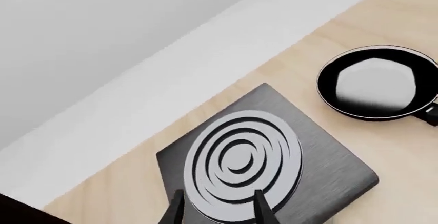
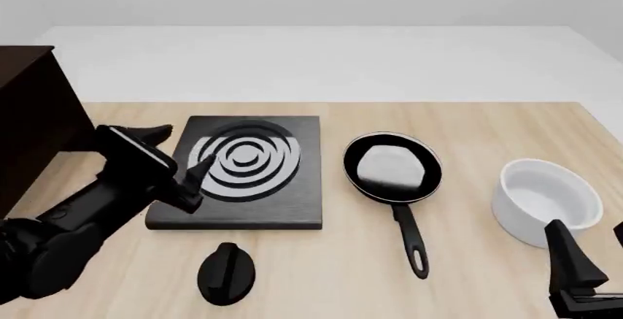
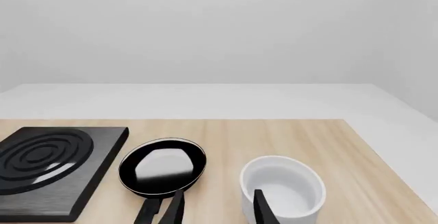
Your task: Put the frying pan under the cabinet shelf.
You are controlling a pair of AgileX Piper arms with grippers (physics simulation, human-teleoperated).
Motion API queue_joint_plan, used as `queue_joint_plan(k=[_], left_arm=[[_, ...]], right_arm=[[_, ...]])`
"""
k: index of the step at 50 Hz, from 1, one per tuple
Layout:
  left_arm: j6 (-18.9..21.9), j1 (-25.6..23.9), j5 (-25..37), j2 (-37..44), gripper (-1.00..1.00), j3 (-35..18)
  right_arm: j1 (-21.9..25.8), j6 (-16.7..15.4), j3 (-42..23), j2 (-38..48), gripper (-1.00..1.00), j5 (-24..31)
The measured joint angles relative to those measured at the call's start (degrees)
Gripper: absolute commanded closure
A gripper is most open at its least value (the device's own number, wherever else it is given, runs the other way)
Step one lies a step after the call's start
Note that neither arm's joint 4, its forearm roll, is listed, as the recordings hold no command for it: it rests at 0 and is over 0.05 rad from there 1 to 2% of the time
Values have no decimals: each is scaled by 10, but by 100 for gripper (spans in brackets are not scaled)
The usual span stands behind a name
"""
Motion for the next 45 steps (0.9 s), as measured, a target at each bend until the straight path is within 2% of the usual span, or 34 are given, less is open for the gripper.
queue_joint_plan(k=[29,45], left_arm=[[231,-125,-94,127,-100,-18],[313,-170,-112,188,-100,-46]], right_arm=[[0,0,0,0,-100,0],[0,0,0,0,-100,0]])
